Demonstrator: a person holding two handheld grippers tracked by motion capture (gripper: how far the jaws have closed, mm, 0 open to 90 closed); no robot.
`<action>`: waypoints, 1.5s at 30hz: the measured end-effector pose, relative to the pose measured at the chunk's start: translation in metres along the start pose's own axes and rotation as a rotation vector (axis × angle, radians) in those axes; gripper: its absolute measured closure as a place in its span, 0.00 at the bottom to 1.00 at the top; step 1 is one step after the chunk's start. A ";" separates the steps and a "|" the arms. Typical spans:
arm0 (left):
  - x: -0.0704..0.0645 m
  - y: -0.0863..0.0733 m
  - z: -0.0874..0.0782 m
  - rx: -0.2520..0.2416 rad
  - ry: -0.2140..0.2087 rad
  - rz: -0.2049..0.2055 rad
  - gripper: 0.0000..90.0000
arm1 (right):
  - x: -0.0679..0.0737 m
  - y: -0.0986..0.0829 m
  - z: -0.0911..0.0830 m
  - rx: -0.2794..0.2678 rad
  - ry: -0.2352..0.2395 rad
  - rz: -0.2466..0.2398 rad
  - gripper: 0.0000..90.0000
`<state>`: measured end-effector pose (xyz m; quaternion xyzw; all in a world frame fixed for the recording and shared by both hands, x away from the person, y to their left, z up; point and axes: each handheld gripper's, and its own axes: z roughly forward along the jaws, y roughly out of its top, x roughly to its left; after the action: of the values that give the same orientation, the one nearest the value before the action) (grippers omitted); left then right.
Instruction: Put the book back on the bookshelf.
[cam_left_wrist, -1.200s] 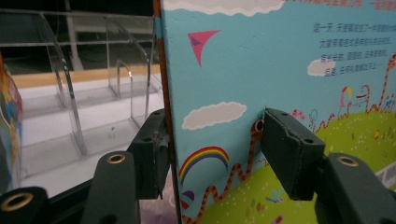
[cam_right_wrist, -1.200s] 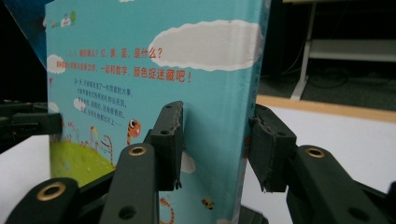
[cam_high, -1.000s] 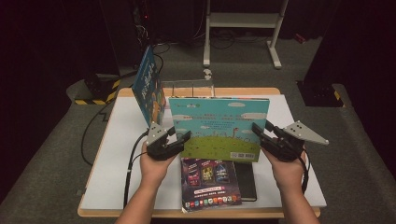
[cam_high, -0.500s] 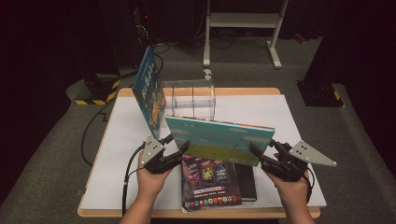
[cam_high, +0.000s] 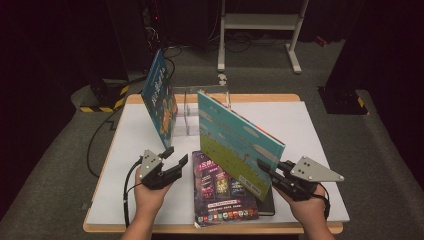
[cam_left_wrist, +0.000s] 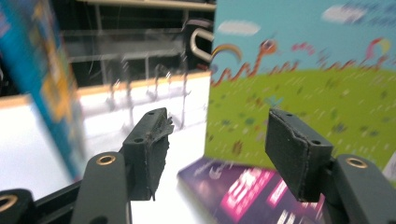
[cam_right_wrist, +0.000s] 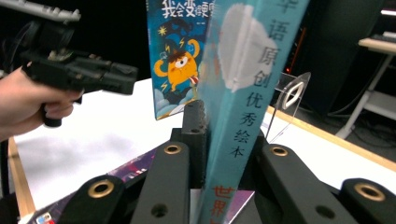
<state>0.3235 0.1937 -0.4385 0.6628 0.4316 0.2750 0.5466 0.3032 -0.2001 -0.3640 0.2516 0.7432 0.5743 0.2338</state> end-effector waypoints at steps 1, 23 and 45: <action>0.002 -0.002 -0.002 0.004 0.006 -0.003 0.44 | 0.000 -0.001 0.002 -0.016 0.025 0.017 0.90; 0.027 -0.019 -0.030 -0.001 0.020 -0.068 0.48 | 0.031 0.029 0.079 0.026 -0.091 -0.008 0.90; -0.039 0.043 0.036 -0.023 -0.036 0.027 0.58 | 0.025 0.029 0.089 0.019 -0.069 0.063 0.89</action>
<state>0.3465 0.1406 -0.4017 0.6669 0.4098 0.2754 0.5581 0.3437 -0.1122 -0.3575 0.2968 0.7319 0.5651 0.2386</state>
